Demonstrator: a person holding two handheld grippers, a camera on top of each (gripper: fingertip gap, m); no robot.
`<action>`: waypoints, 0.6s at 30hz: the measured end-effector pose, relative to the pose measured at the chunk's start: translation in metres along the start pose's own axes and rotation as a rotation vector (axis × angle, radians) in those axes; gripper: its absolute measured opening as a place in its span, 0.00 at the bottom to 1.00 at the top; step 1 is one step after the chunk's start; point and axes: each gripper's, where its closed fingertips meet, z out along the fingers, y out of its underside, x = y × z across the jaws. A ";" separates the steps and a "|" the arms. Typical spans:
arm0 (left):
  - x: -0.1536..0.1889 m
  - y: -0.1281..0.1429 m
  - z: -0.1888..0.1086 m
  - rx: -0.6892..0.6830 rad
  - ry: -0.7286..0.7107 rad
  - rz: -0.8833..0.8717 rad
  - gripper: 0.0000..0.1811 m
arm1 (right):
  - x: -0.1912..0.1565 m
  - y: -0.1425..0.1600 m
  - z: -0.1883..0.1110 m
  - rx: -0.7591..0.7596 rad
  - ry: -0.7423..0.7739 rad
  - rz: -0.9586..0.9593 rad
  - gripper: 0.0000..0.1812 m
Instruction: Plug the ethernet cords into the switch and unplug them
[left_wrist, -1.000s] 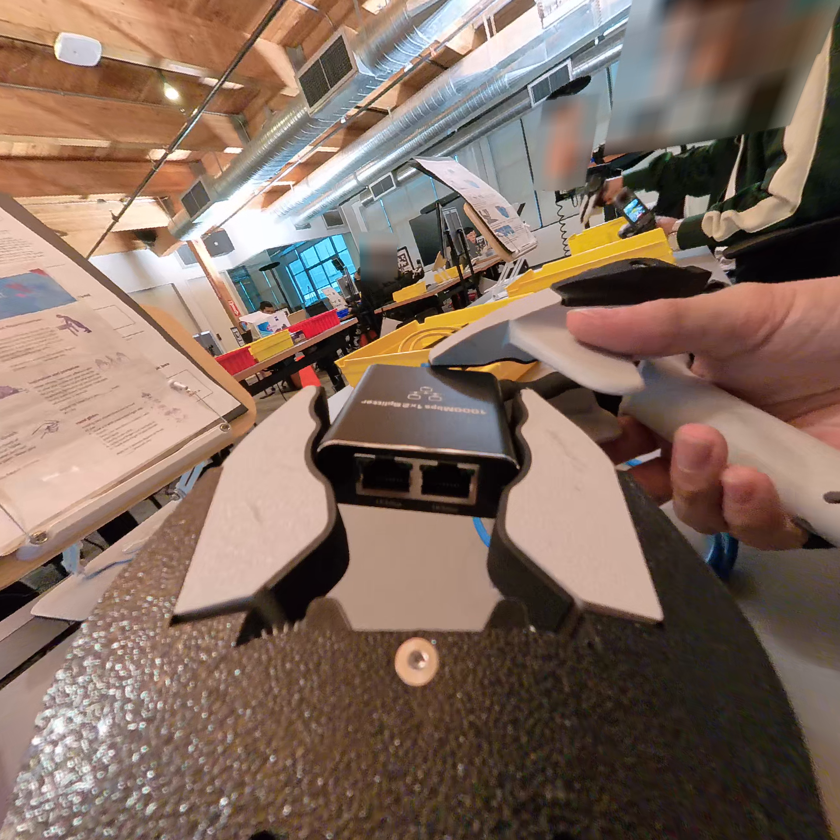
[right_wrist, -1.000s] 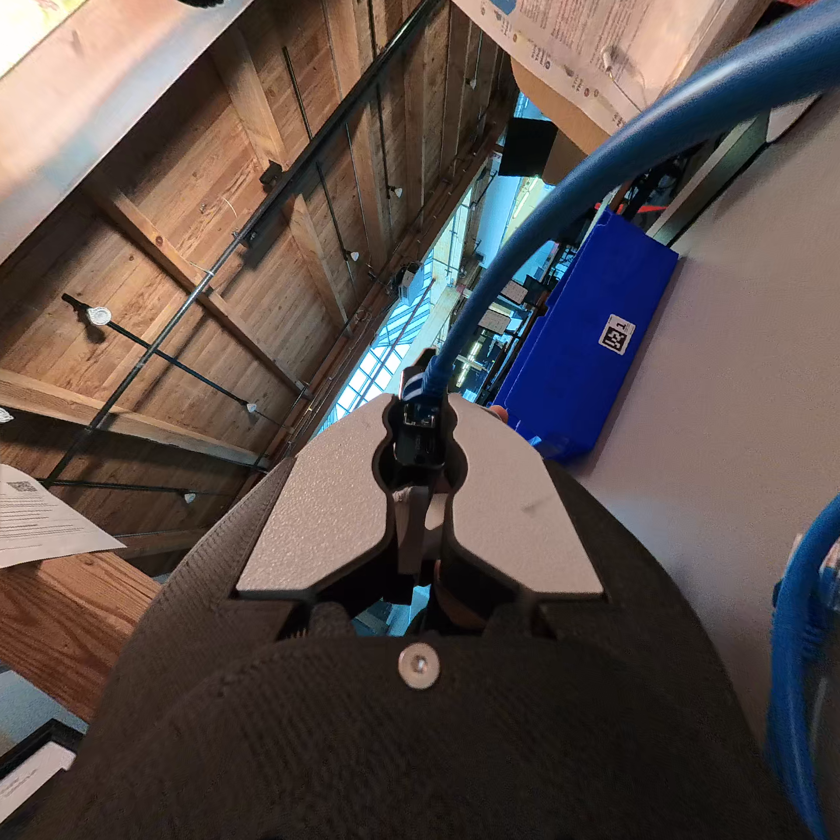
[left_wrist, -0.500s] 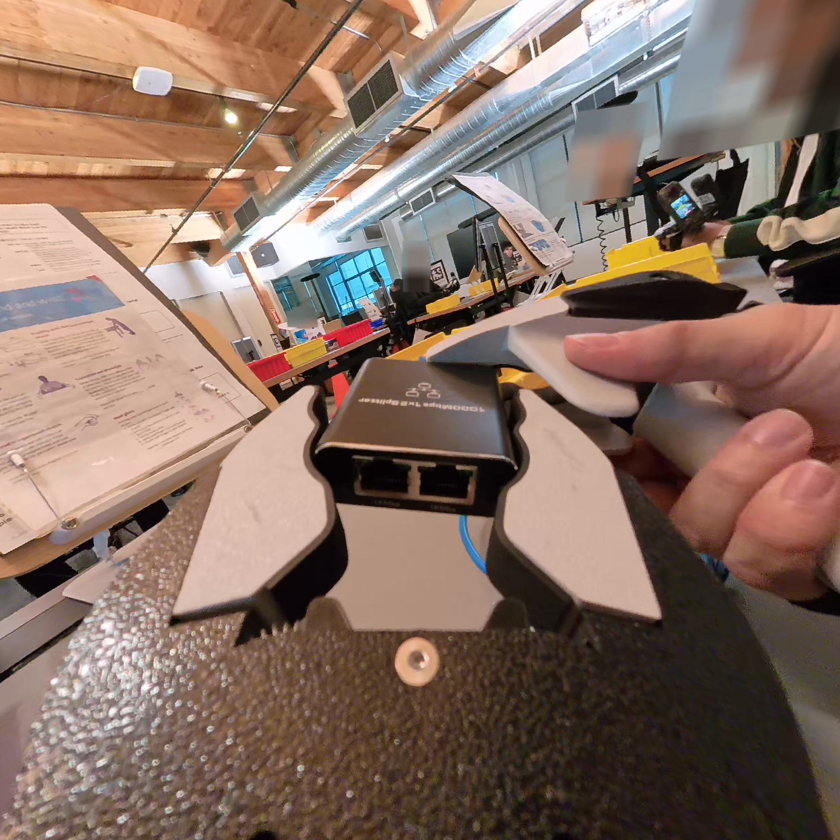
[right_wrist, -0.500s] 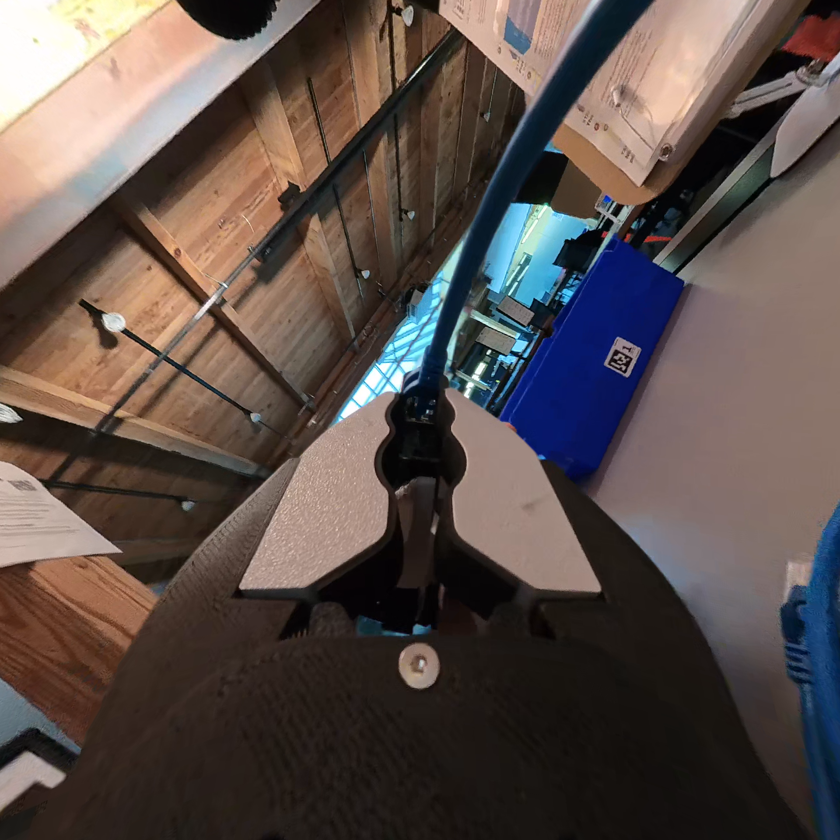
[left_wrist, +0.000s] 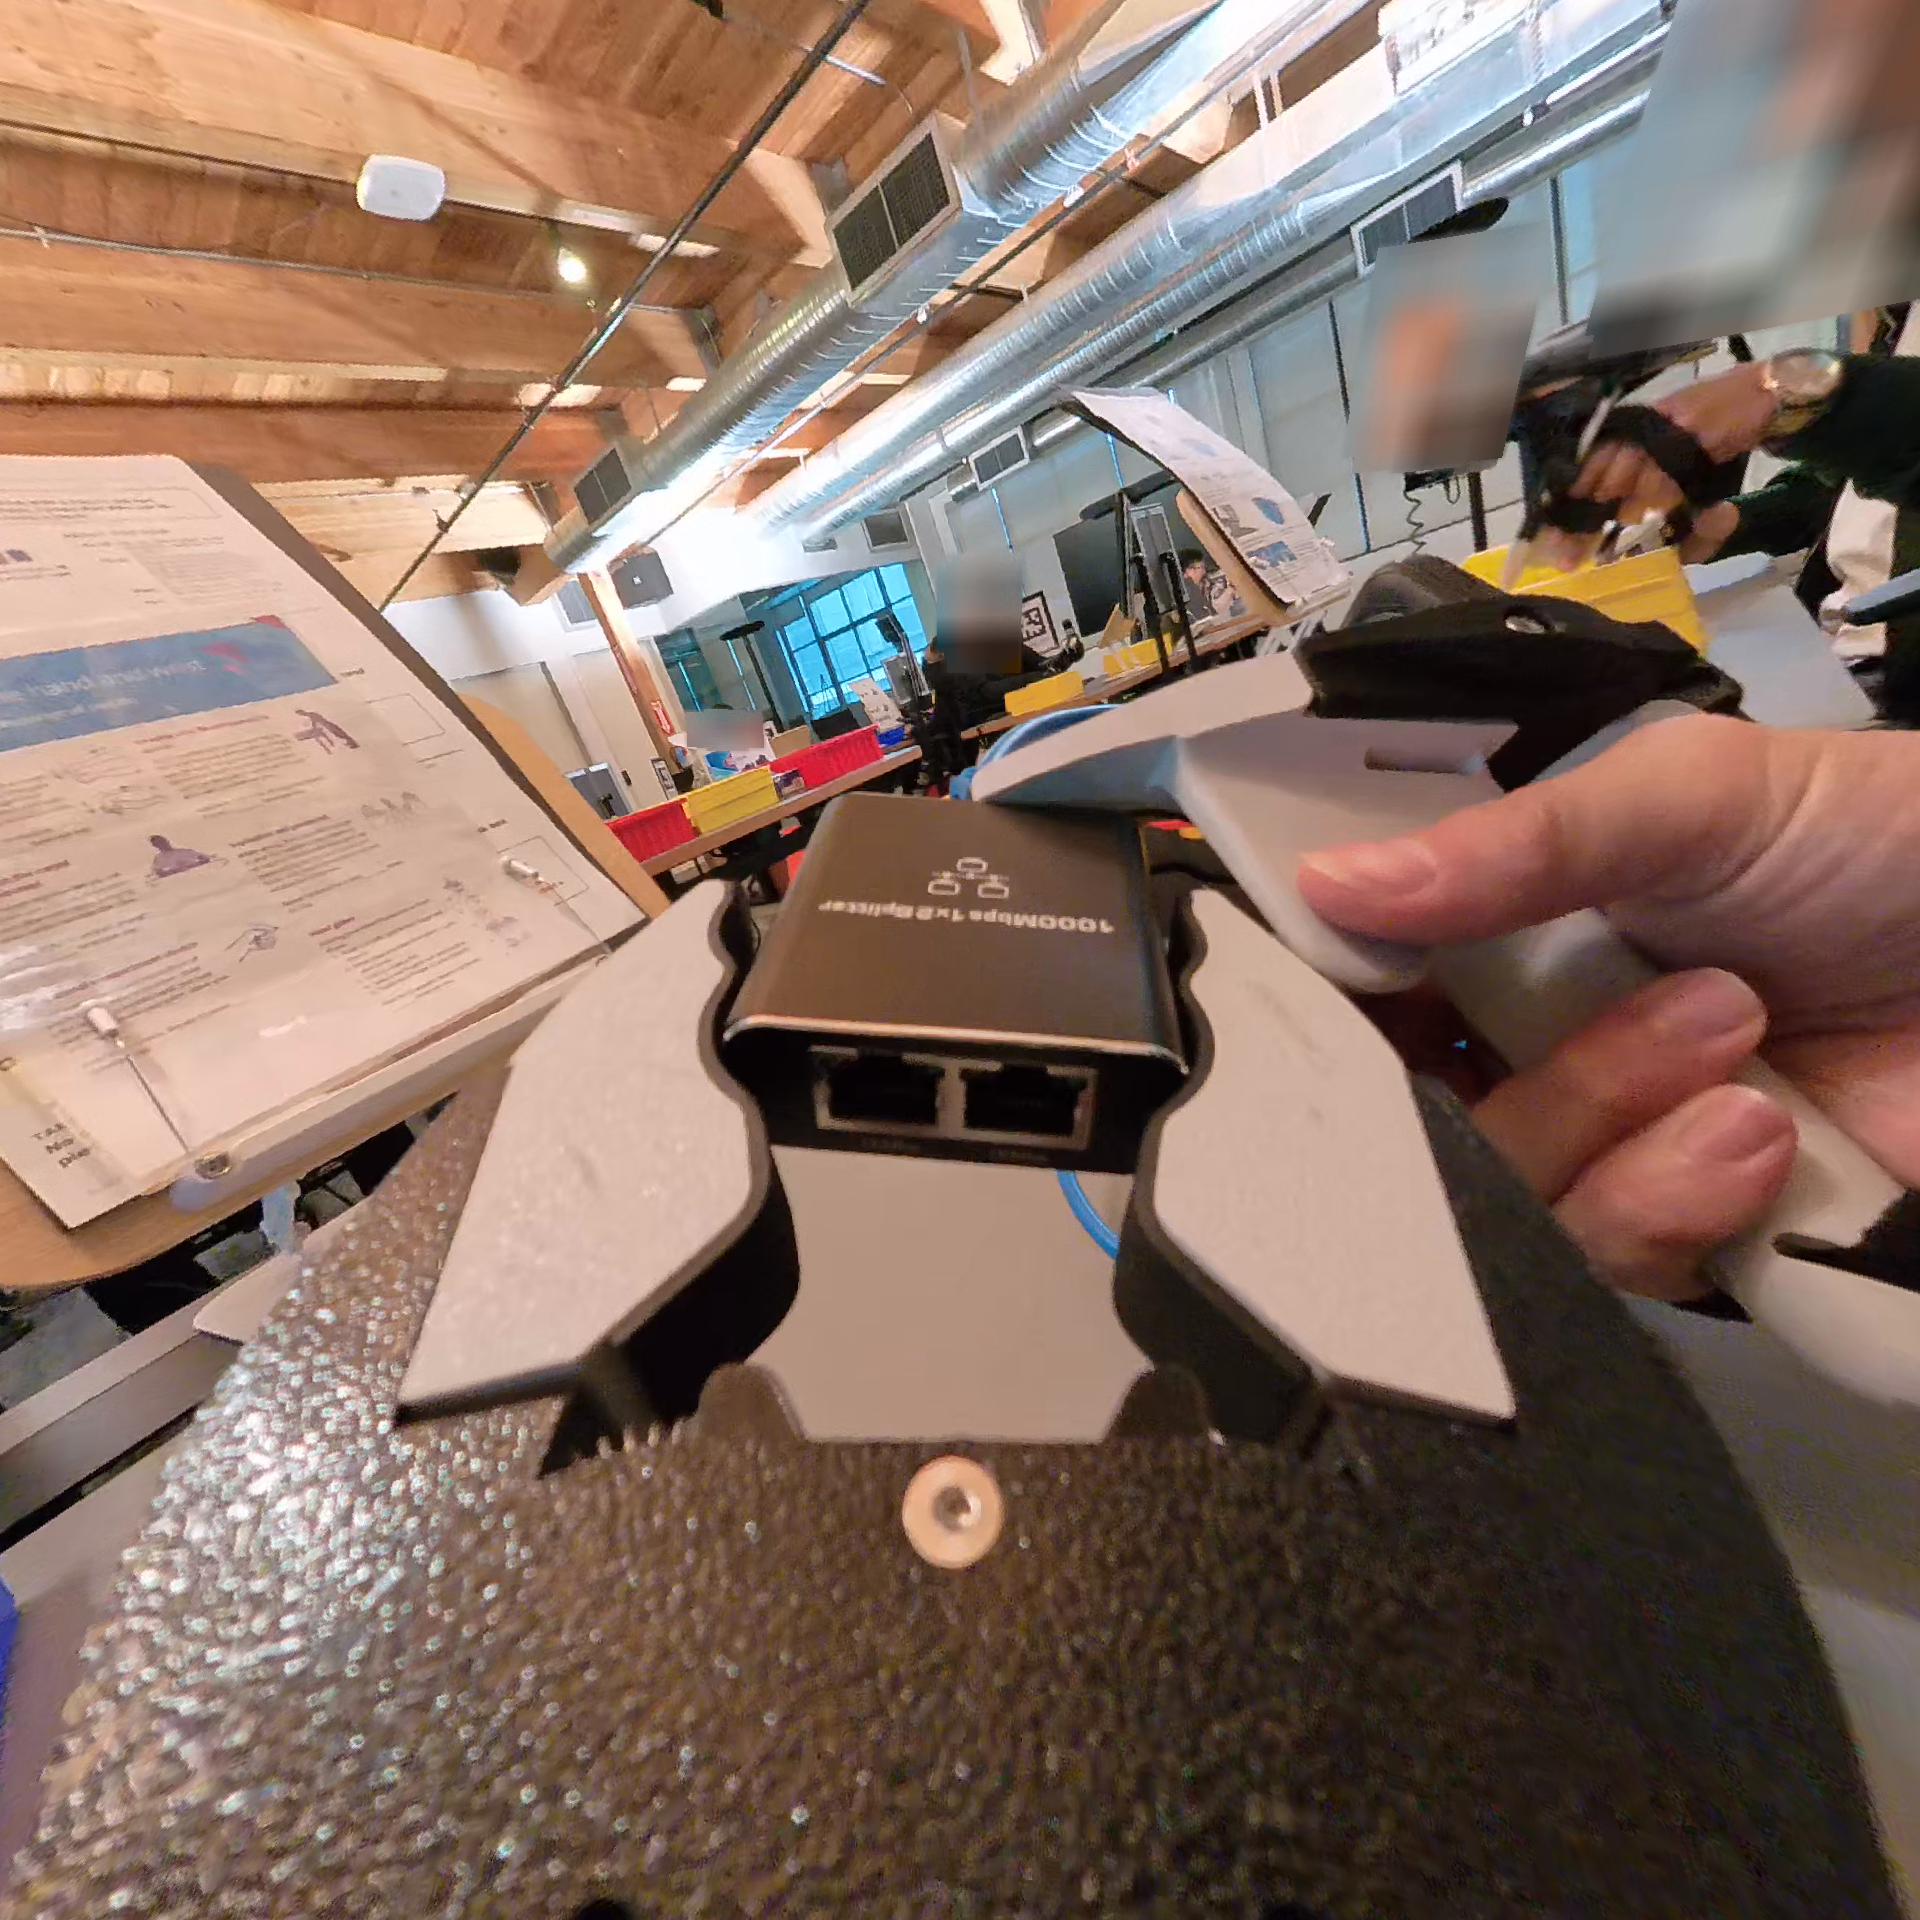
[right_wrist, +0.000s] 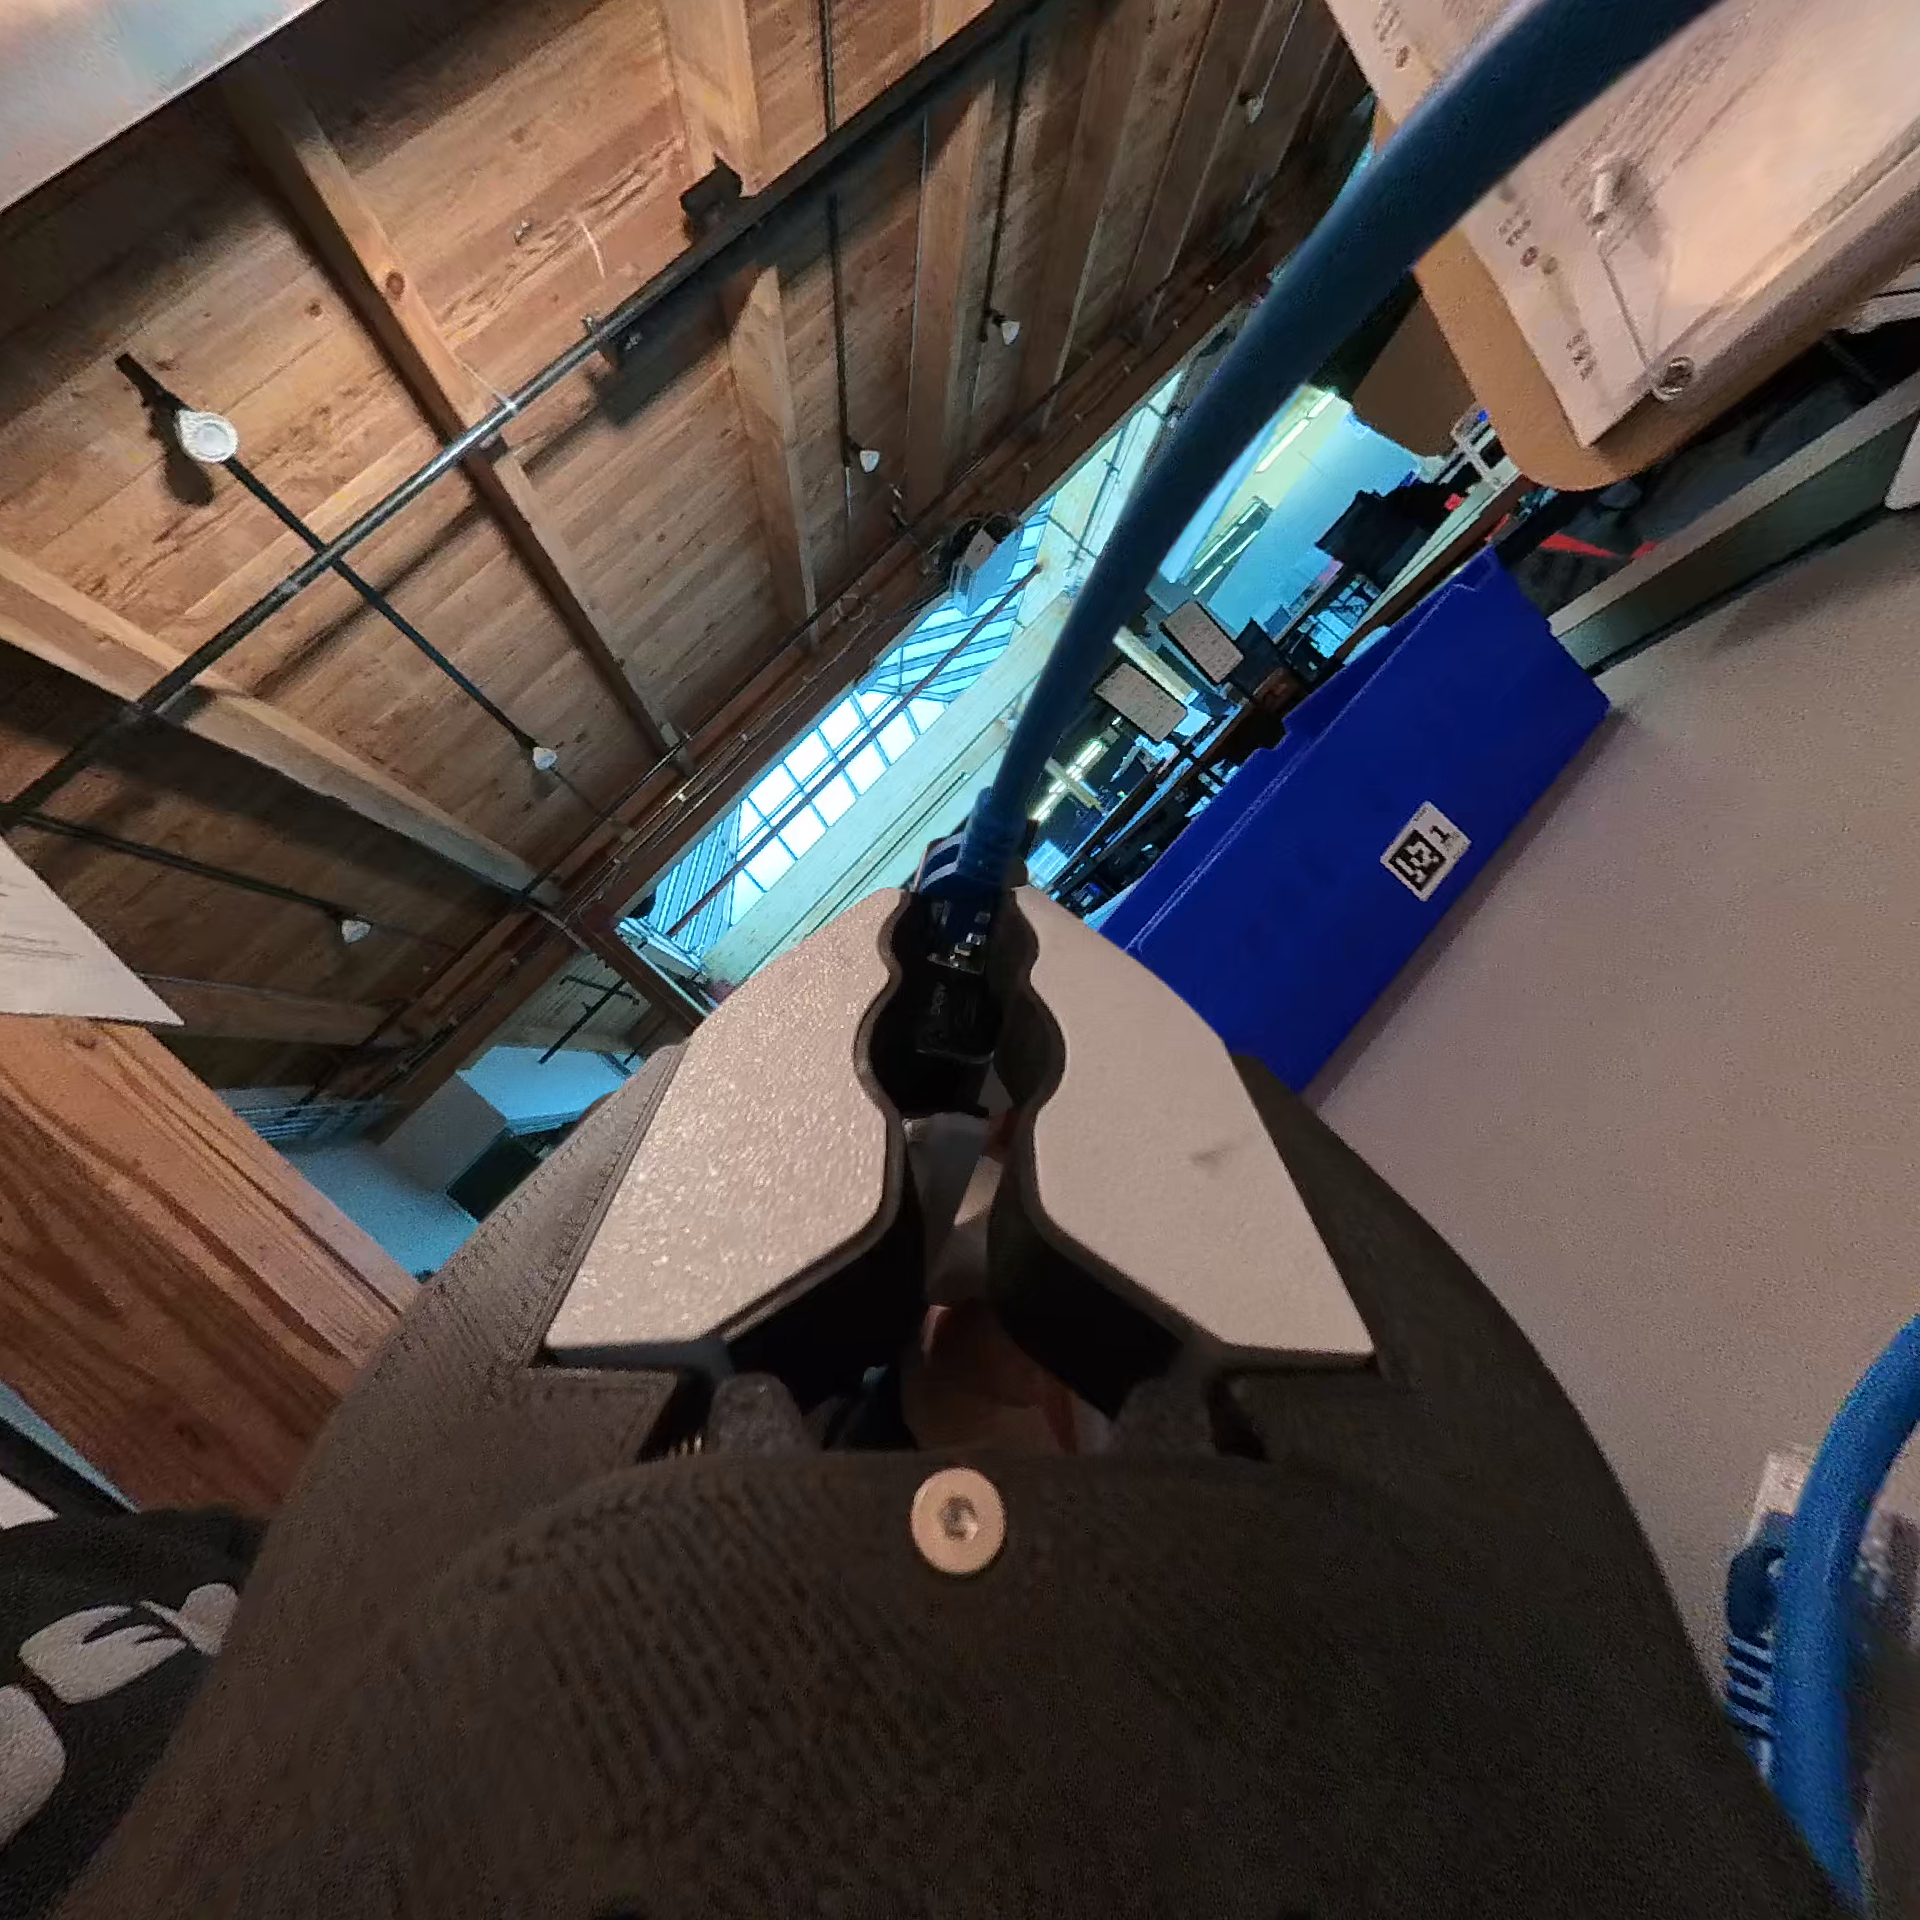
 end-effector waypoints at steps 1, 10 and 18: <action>-0.001 -0.002 -0.001 0.016 -0.006 0.008 0.42 | 0.000 0.000 0.001 0.004 -0.005 0.009 0.08; -0.007 -0.007 -0.003 0.031 -0.058 0.107 0.42 | -0.003 0.001 0.005 0.015 -0.038 0.047 0.07; -0.007 0.004 -0.001 0.023 0.005 -0.056 0.42 | 0.004 0.000 0.007 -0.049 0.047 -0.090 0.08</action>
